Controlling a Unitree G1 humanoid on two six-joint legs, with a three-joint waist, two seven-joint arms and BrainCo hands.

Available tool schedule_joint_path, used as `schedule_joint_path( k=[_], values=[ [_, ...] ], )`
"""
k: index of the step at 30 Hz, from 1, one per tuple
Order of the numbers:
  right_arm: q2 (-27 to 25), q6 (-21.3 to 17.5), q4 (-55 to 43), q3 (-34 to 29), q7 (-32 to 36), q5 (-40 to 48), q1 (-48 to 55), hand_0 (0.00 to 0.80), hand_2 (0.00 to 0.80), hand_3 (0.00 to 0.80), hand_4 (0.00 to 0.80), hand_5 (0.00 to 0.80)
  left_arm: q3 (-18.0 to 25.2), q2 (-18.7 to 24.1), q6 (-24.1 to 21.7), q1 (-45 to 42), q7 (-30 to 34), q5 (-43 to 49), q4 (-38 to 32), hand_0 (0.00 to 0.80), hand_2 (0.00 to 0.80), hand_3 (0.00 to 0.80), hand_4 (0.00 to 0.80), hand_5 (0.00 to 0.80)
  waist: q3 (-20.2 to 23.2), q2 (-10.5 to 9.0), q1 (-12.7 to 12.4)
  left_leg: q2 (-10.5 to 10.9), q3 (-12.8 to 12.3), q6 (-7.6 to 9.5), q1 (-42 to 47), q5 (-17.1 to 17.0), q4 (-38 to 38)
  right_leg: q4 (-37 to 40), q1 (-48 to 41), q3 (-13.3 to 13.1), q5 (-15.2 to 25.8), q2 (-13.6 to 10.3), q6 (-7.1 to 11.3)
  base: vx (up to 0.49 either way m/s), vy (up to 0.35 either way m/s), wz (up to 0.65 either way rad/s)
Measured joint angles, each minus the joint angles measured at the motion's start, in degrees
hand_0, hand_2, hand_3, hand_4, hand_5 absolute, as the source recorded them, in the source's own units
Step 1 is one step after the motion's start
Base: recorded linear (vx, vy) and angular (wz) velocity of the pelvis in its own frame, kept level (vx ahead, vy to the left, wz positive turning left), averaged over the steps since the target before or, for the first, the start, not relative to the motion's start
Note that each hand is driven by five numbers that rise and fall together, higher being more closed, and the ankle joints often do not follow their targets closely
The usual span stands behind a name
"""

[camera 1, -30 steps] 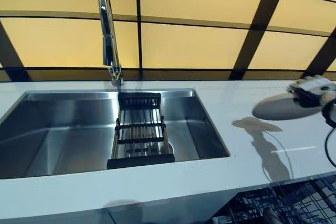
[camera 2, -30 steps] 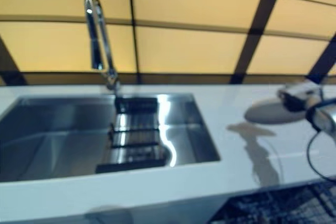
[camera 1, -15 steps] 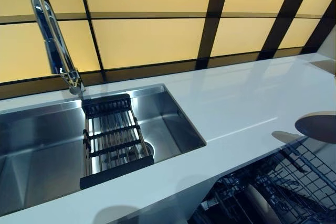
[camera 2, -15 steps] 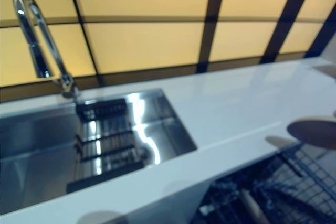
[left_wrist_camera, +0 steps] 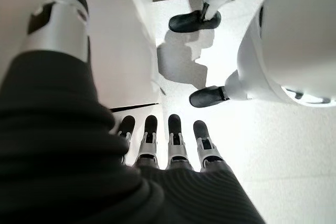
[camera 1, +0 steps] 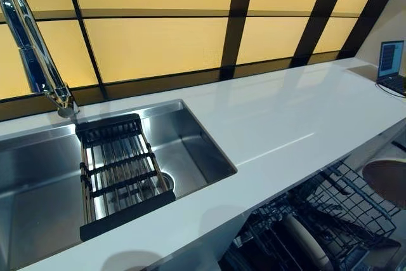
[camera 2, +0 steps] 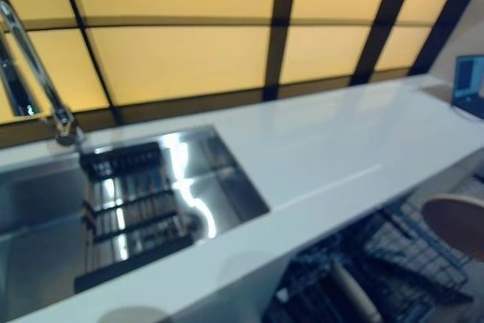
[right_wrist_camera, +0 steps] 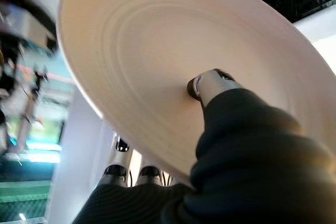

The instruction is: Take plates into dishwasher

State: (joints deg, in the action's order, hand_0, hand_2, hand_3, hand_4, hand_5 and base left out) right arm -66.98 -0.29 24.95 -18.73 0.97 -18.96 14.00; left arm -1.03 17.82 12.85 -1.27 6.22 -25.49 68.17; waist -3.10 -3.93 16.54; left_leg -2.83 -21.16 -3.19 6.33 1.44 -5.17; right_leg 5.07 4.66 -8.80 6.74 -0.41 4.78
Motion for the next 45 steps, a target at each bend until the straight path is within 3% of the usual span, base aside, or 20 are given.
schedule_joint_path(
  k=[21, 30, 45],
  values=[
    [12.3, 4.8, -0.5, 4.2, 1.0, 3.2, -1.0, 0.8, 0.8, 0.8, 0.8, 0.8, 0.0, -1.4, 0.3, 0.1, 0.0, 0.0, -1.4, 0.0, 0.0, 0.0, 0.0, 0.0, -1.6, 2.45, 0.0, -0.2, -1.0, -0.01, 0.0, 0.1, 0.0, 0.0, 0.7, 0.0, 0.3, -0.1, 0.31, -0.001, 0.0, -0.02],
    [14.5, 7.0, -0.5, 8.5, -2.3, 3.9, -4.3, 0.8, 0.8, 0.8, 0.8, 0.8, -0.1, -1.7, 0.3, -0.3, 0.0, 0.0, -1.6, 0.0, 0.0, 0.0, 0.0, 0.0, -1.7, 3.14, -0.2, -0.3, -0.9, -0.02, 0.1, 0.1, 0.0, 0.0, 0.6, 1.5, 0.4, -0.4, 0.3, 0.0, 0.0, 0.0],
    [14.7, 9.5, 2.8, 13.1, -6.6, 6.6, -11.0, 0.8, 0.8, 0.8, 0.8, 0.8, -2.5, -1.8, 0.2, -0.9, 0.6, 0.1, -3.0, 0.0, 0.0, 0.0, 0.0, 0.0, -2.4, 7.12, -2.2, -0.2, -0.3, 0.07, -0.2, 0.0, 0.1, 0.1, 0.7, 3.3, 0.4, -1.0, 0.27, -0.003, -0.002, 0.01]
  ],
)
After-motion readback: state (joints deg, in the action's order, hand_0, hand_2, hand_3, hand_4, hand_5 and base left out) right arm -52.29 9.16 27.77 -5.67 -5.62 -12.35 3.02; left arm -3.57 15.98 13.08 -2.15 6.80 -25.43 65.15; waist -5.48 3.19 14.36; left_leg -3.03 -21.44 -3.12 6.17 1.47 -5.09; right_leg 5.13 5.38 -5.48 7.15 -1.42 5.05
